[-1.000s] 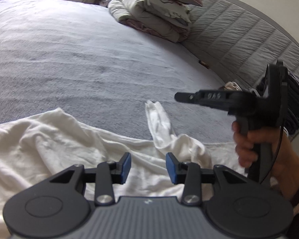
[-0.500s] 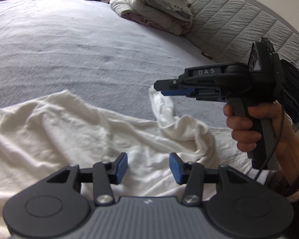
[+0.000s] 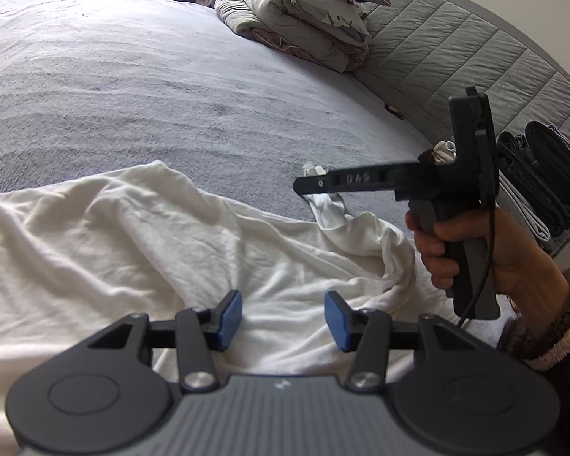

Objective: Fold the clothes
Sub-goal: 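Pull the sleeve end with the right gripper toward the folded clothes stack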

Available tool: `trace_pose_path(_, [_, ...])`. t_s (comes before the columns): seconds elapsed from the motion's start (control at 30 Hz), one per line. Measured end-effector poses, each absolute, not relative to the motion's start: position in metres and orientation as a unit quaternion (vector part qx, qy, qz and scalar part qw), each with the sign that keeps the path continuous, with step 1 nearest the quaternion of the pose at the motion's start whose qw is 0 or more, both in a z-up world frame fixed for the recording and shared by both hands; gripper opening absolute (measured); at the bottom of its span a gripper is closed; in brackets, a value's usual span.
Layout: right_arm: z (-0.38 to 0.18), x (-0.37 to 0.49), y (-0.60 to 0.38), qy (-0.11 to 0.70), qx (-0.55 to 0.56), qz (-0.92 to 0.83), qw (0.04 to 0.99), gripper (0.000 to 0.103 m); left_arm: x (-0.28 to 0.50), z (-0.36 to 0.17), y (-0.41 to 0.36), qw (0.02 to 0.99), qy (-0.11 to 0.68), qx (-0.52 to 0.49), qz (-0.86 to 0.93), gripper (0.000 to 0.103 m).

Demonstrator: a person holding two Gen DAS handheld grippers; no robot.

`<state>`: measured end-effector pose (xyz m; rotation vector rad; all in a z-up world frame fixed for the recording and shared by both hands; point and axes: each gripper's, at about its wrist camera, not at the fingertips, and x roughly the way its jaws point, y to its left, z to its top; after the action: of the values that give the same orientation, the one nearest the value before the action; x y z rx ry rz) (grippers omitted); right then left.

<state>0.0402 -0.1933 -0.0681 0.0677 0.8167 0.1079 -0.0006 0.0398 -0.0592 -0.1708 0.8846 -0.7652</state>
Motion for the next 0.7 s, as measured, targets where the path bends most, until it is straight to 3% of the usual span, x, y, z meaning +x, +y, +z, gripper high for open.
trace_pose_path(0.07, [-0.068, 0.039, -0.196, 0.393, 0.031, 0.041, 0.918, 0.003, -0.001, -0.057, 0.039, 0.831, 0.415, -0.080, -0.363, 0.050])
trace_pose_path(0.7, [0.011, -0.043, -0.310, 0.264, 0.131, -0.085, 0.952, 0.002, -0.035, -0.048, -0.018, 0.800, 0.376, 0.000, -0.468, 0.050])
